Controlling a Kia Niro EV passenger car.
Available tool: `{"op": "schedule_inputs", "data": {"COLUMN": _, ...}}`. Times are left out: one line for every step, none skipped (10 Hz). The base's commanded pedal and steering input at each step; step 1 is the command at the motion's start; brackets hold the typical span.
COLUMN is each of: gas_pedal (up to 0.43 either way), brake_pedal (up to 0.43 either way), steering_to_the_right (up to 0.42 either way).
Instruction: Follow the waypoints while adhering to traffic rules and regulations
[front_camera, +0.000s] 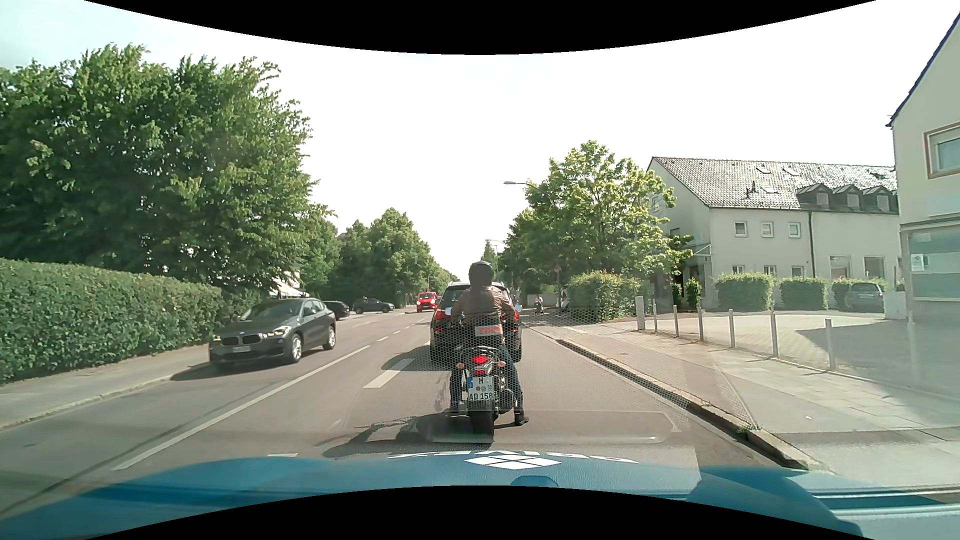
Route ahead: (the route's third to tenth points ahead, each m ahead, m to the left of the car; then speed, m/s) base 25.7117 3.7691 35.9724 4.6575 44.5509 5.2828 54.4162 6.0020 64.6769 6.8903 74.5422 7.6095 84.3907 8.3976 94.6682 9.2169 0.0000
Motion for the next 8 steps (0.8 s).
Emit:
{"op": "schedule_inputs", "data": {"gas_pedal": 0.000, "brake_pedal": 0.311, "steering_to_the_right": -0.021}}
{"op": "schedule_inputs", "data": {"gas_pedal": 0.000, "brake_pedal": 0.311, "steering_to_the_right": -0.021}}
{"op": "schedule_inputs", "data": {"gas_pedal": 0.000, "brake_pedal": 0.311, "steering_to_the_right": -0.021}}
{"op": "schedule_inputs", "data": {"gas_pedal": 0.000, "brake_pedal": 0.311, "steering_to_the_right": -0.021}}
{"op": "schedule_inputs", "data": {"gas_pedal": 0.000, "brake_pedal": 0.305, "steering_to_the_right": -0.021}}
{"op": "schedule_inputs", "data": {"gas_pedal": 0.000, "brake_pedal": 0.311, "steering_to_the_right": -0.021}}
{"op": "schedule_inputs", "data": {"gas_pedal": 0.000, "brake_pedal": 0.311, "steering_to_the_right": -0.021}}
{"op": "schedule_inputs", "data": {"gas_pedal": 0.000, "brake_pedal": 0.311, "steering_to_the_right": -0.021}}
